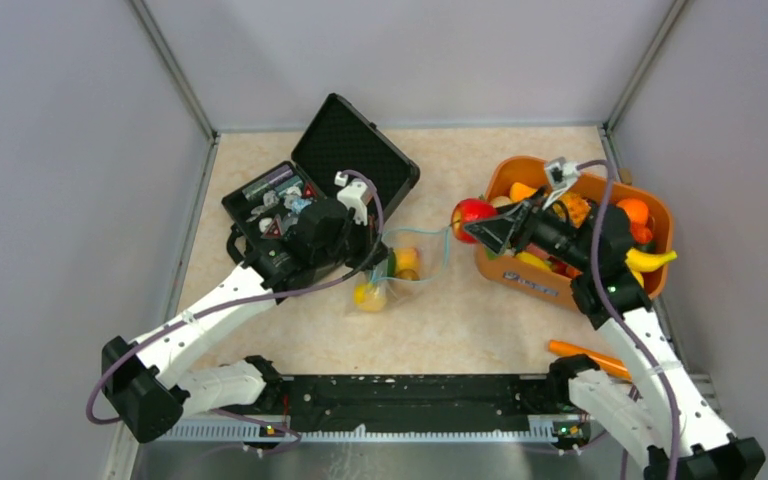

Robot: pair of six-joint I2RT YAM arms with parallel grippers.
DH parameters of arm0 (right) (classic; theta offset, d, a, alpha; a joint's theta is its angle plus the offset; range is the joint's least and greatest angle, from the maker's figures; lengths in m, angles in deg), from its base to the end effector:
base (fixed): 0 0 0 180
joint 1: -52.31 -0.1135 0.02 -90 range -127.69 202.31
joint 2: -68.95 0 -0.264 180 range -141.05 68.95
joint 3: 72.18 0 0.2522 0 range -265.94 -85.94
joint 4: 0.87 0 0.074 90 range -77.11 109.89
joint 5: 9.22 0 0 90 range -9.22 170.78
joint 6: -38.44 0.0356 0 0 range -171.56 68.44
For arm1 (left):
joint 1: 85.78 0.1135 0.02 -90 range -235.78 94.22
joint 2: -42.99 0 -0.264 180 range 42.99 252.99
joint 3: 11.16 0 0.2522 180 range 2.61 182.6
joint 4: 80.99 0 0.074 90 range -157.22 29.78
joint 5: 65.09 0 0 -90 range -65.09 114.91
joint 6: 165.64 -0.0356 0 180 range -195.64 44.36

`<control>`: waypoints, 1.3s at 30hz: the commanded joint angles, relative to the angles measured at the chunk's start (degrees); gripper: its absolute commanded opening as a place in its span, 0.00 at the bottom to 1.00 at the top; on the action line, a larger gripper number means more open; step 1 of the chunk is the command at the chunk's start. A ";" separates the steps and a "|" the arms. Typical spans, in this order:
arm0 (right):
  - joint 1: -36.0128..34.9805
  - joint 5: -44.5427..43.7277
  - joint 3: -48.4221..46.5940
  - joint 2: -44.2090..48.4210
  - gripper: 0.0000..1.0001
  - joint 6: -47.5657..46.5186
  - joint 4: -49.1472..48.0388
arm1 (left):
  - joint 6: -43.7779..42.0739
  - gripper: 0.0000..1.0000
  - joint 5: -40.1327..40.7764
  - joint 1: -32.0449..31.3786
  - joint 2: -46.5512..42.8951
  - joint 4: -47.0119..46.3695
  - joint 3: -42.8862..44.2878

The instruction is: Place the food in the zip-top bag and seal the zipper

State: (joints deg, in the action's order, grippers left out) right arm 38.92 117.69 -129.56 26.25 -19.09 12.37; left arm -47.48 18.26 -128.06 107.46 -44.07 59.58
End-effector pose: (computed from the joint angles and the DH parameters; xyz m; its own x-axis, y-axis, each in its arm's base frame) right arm 0.1627 0.0607 0.3590 -0.3923 0.3479 -0.8515 -0.6621 0.5358 0.5240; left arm 0.1829 -0.1719 0.3235 -0.6827 -0.0128 -0.7306 0.4761 0.7507 -0.4581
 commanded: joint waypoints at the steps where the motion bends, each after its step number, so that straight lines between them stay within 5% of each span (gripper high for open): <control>1: -10.03 -6.70 -3.67 -3.91 0.41 -6.78 0.31 | 0.14 0.00 -1.08 0.27 0.09 -2.86 2.23; 13: -28.94 -28.79 -10.68 -18.19 0.41 -16.00 9.85 | 0.05 0.00 -1.21 0.27 0.26 -2.74 2.62; 19: -30.12 -32.96 -13.16 -22.07 0.49 -16.92 12.63 | 0.07 0.00 -1.19 0.27 0.18 -2.85 2.75; 29: -30.12 -32.28 -14.97 -23.38 0.75 -17.49 12.51 | -0.13 0.00 -1.17 0.27 0.52 -2.93 3.33; 39: -30.12 -32.01 -13.31 -20.37 0.82 -16.36 10.97 | 0.12 0.00 -1.00 0.24 0.06 -2.94 3.10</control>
State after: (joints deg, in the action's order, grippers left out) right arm 9.33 86.41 -141.25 3.15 -35.40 25.49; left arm -47.46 18.04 -128.06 108.13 -44.09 60.36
